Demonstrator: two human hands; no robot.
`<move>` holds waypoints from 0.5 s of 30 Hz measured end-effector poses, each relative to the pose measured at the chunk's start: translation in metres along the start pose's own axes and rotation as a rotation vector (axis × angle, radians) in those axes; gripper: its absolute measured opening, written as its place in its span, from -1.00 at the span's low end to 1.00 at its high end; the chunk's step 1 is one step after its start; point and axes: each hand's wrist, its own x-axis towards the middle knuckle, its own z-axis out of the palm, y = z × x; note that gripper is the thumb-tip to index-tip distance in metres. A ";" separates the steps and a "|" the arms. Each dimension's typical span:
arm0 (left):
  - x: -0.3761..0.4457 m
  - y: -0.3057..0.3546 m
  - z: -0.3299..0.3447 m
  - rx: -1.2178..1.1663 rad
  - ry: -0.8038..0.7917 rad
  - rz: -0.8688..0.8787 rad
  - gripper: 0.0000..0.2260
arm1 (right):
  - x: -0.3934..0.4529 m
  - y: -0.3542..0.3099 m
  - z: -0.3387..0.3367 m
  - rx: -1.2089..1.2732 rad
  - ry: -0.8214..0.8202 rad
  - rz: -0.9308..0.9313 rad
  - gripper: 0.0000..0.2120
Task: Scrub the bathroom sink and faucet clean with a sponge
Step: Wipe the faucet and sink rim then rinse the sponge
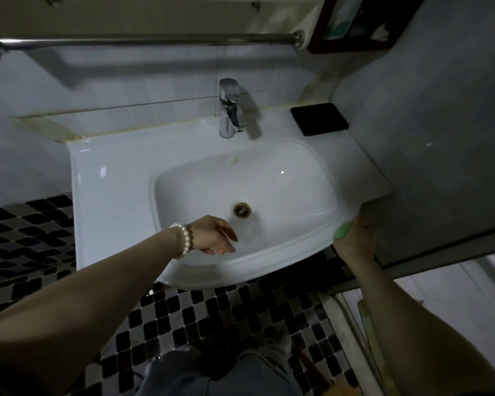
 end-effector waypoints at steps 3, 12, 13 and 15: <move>0.003 0.000 0.005 0.019 -0.021 -0.006 -0.80 | -0.017 0.002 0.007 0.084 -0.082 0.111 -0.46; 0.000 -0.006 0.012 0.033 -0.050 0.017 -0.79 | -0.099 -0.029 0.033 0.123 -0.280 -0.010 -0.17; 0.000 -0.008 0.013 0.044 -0.052 0.023 -0.79 | -0.114 -0.039 0.039 0.112 -0.306 -0.055 -0.15; -0.002 -0.016 0.016 0.101 -0.048 0.047 -0.78 | -0.146 -0.062 0.051 0.098 -0.375 -0.131 -0.17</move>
